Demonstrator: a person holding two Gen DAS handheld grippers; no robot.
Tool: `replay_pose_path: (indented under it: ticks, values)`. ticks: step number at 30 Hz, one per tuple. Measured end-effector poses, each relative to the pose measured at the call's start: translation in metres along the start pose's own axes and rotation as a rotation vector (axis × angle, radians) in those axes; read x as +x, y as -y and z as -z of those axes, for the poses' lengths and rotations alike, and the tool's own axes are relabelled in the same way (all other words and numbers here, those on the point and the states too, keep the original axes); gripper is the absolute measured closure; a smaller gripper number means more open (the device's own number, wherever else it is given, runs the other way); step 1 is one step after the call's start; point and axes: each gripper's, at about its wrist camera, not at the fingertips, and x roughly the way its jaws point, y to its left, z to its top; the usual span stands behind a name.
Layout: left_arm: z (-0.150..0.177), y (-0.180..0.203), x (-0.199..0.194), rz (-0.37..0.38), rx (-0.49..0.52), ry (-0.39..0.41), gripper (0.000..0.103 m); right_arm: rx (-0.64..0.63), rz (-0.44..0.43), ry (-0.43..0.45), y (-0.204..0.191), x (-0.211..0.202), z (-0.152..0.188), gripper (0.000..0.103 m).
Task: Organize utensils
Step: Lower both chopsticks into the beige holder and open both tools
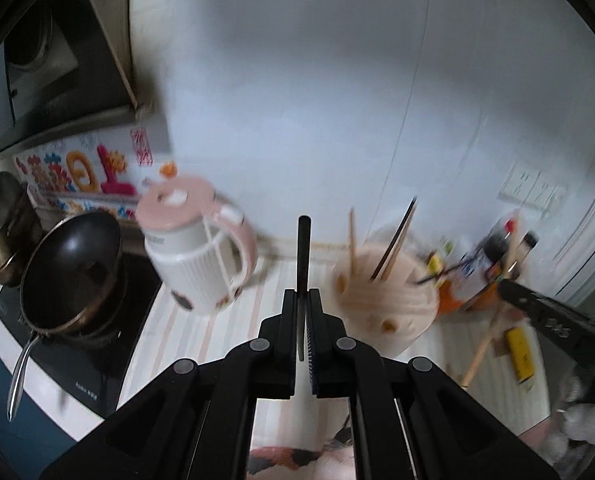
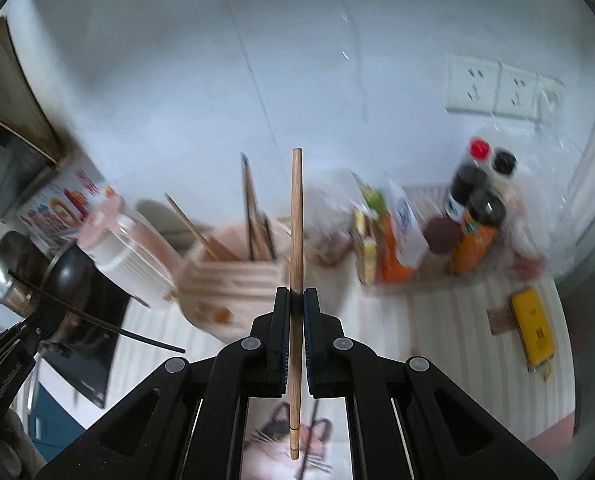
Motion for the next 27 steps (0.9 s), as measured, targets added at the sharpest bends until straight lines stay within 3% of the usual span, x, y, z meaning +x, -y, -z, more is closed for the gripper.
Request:
replay_pose_path:
  ticks: [6, 13, 20, 27]
  values:
    - [-0.043, 0.012, -0.025, 0.05, 0.011, 0.076, 0.101, -0.006, -0.041, 0.086, -0.02, -0.015, -0.054, 0.097]
    - [-0.088, 0.033, -0.023, 0.099, 0.026, 0.123, 0.101, 0.036, -0.049, 0.175, -0.03, -0.011, -0.107, 0.097]
    - [-0.111, 0.05, 0.024, 0.111, 0.04, 0.093, 0.101, 0.061, -0.041, 0.219, -0.036, 0.019, -0.129, 0.097]
    - [-0.102, 0.044, 0.081, 0.126, 0.012, -0.004, 0.102, 0.103, -0.04, 0.229, -0.02, 0.058, -0.125, 0.097]
